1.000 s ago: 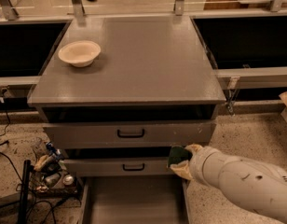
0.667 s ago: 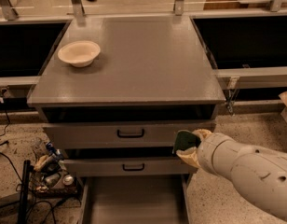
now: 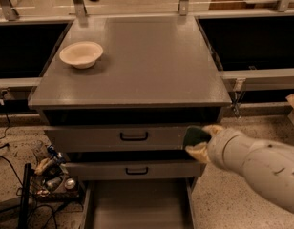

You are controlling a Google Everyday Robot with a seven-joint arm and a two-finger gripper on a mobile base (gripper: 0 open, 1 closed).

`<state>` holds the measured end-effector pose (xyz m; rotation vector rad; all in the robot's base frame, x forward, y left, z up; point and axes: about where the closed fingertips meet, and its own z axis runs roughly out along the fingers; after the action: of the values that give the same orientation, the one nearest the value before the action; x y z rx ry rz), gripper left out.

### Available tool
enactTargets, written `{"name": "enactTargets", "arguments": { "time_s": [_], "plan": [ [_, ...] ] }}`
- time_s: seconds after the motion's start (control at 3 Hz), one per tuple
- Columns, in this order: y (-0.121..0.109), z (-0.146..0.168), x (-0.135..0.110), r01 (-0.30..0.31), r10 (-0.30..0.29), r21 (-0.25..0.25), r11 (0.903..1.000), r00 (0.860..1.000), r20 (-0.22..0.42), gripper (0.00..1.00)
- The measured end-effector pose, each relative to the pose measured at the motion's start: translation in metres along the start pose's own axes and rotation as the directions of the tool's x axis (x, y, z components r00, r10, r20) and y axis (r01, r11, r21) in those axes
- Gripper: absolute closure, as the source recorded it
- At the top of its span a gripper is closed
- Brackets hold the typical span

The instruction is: Pick sponge from bottom drawer and place on counter

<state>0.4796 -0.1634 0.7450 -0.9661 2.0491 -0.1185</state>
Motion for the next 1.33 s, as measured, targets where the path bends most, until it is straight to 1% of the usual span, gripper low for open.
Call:
{"name": "enactTargets", "arguments": {
  "time_s": [0.33,0.67,1.0,1.33],
  "plan": [
    [-0.034,-0.022,-0.028,0.016,-0.018,0.064,0.9978,0.999,0.033,1.00],
    [-0.060,-0.055,-0.075,0.071,-0.083,0.134,0.9884,0.993,0.080,1.00],
    [-0.064,-0.058,-0.081,0.080,-0.093,0.143,0.9864,0.992,0.087,1.00],
    [-0.068,-0.054,-0.073,0.077,-0.089,0.147,0.9860,0.993,0.074,1.00]
  ]
}}
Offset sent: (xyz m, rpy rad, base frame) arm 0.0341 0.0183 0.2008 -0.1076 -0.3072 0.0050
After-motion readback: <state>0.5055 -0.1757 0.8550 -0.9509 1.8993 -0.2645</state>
